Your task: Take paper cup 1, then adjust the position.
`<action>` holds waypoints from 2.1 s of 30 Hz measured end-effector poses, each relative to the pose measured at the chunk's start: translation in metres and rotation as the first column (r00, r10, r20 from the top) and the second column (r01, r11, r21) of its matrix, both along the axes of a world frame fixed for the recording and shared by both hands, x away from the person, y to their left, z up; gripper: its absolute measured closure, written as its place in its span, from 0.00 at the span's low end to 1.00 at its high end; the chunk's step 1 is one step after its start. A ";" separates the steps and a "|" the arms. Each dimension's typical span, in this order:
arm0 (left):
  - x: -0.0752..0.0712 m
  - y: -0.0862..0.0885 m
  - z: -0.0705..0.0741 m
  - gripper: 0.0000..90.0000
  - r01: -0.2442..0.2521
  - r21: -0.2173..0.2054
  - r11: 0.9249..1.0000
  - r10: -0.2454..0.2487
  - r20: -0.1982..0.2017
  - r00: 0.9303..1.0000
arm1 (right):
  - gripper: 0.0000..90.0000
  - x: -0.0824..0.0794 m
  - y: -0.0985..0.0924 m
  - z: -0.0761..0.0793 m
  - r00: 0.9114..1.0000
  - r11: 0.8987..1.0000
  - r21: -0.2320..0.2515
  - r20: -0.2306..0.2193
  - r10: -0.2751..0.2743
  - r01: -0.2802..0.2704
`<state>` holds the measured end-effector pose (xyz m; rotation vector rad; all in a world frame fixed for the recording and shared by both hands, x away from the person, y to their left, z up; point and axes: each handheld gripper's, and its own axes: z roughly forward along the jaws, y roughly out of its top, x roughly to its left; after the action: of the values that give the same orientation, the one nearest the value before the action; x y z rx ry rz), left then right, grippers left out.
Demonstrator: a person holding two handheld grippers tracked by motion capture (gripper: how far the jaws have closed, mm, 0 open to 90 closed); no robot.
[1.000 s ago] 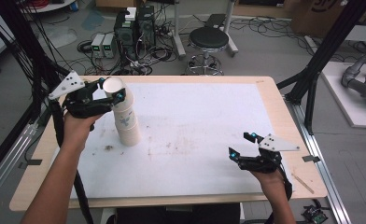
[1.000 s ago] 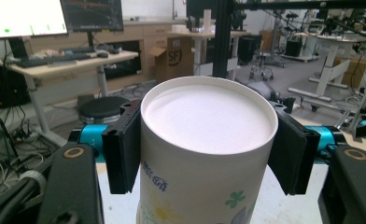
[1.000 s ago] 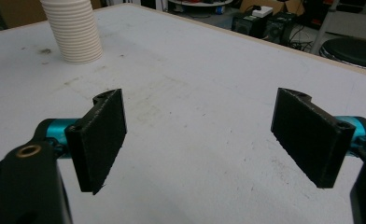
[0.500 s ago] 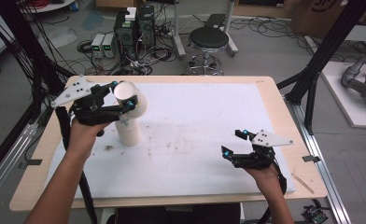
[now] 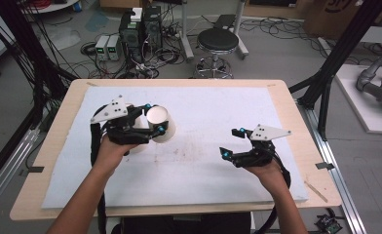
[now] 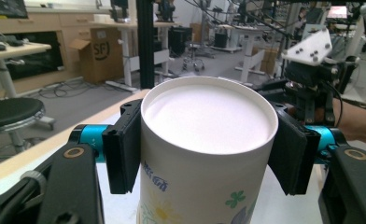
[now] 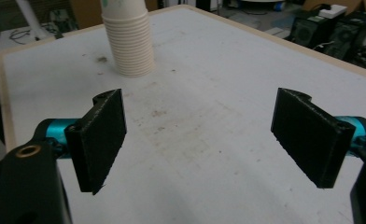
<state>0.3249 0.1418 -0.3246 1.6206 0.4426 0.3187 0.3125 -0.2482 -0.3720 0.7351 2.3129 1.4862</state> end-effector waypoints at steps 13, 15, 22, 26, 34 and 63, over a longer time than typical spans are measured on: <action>0.005 -0.024 -0.031 0.39 0.047 0.017 0.999 -0.045 -0.059 0.997 | 0.20 0.001 0.002 -0.011 0.999 0.999 0.015 -0.006 0.049 -0.049; 0.005 -0.025 -0.034 0.39 0.050 0.012 0.999 -0.049 -0.061 0.997 | 0.20 0.001 0.002 -0.011 0.999 0.999 0.015 -0.004 0.052 -0.052; 0.002 -0.031 -0.040 0.39 0.075 0.005 0.997 -0.075 -0.070 0.995 | 0.20 -0.003 0.003 -0.011 0.998 0.998 0.012 -0.010 0.059 -0.059; -0.001 -0.032 -0.043 0.39 0.085 -0.008 0.996 -0.085 -0.076 0.993 | 0.20 -0.003 0.006 -0.009 0.997 0.997 0.014 -0.001 0.073 -0.073; -0.001 -0.034 -0.045 0.39 0.115 -0.005 0.993 -0.115 -0.089 0.989 | 0.20 -0.005 0.012 -0.009 0.993 0.993 0.011 -0.010 0.116 -0.116; -0.013 -0.072 -0.048 0.39 0.284 0.022 0.958 -0.281 -0.097 0.955 | 0.21 -0.016 0.047 -0.016 0.956 0.956 0.035 -0.028 0.292 -0.291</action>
<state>0.3117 0.0700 -0.3725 1.7125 0.2701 0.0349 0.2962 -0.2013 -0.3882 0.4412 2.5146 1.6442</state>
